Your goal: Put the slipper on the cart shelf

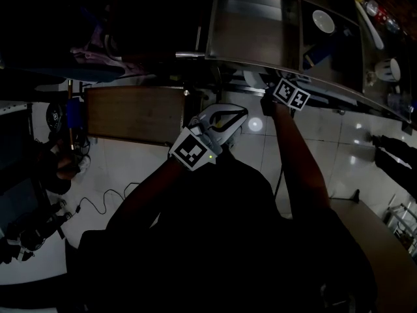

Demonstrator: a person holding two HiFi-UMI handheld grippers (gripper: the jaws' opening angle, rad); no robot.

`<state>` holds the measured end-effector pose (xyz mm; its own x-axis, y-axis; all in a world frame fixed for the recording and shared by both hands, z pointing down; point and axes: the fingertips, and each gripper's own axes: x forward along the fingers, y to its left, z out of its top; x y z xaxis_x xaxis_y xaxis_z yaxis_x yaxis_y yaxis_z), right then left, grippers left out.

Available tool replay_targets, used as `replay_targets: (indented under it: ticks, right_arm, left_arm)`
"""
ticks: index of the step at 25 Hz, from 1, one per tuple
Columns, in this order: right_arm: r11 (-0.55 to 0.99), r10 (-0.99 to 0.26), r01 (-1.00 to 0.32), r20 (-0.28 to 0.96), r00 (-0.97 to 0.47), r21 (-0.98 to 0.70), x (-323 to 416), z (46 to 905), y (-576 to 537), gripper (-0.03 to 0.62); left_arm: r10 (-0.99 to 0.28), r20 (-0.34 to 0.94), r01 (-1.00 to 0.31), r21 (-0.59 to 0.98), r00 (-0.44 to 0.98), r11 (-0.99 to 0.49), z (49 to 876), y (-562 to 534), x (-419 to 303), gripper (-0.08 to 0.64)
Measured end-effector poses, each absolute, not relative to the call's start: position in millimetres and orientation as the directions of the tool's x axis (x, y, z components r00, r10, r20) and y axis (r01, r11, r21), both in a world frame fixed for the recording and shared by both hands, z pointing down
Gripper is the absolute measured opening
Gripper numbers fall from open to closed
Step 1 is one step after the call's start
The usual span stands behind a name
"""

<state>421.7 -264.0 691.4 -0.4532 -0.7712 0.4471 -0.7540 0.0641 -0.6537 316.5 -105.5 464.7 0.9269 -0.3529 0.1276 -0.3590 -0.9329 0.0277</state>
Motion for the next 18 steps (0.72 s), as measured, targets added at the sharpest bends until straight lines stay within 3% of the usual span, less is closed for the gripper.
replay_targets:
  ticks: [3,10,18]
  right_arm:
    - [0.091,-0.766,-0.812,0.48,-0.427,-0.577,422,691,-258,0.411]
    - [0.145,-0.78,-0.806,0.436,-0.449,-0.573,416,660,-223,0.411]
    - [0.357,-0.77,-0.811,0.346,-0.537,-0.463,376,584,-163,0.411]
  left_arm:
    - [-0.349,0.129,-0.355,0.029,0.928,-0.934,465,-104,316,0.002]
    - [-0.366,0.111,-0.372,0.041,0.924,-0.927,456,-104,307,0.002]
    - [-0.397,0.101,-0.402,0.036,0.912,-0.915,441,-95,279,0.002]
